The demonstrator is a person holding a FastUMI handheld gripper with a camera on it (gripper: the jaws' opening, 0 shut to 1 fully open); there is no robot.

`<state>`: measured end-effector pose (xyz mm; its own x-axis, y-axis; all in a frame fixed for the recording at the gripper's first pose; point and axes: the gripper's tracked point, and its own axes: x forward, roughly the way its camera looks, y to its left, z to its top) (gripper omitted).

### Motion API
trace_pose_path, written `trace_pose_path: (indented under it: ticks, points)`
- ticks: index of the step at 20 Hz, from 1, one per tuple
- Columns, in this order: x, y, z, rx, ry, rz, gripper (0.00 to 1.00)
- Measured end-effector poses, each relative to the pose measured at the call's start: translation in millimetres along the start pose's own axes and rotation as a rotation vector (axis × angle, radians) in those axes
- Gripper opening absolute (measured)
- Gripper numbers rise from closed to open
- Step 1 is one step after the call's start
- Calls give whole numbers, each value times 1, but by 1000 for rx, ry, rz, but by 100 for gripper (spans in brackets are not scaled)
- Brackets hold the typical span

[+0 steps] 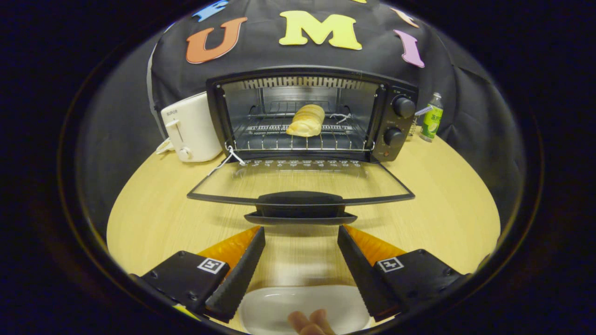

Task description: Open the toaster oven, put the food inside, and close the toaster oven door.

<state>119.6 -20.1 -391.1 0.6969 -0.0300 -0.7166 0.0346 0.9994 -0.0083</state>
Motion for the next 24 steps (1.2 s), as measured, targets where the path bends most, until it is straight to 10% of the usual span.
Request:
trace_pose_path:
  ticks: [24]
  points:
    - [-32, 19, 61, 4, -303, -54, 100]
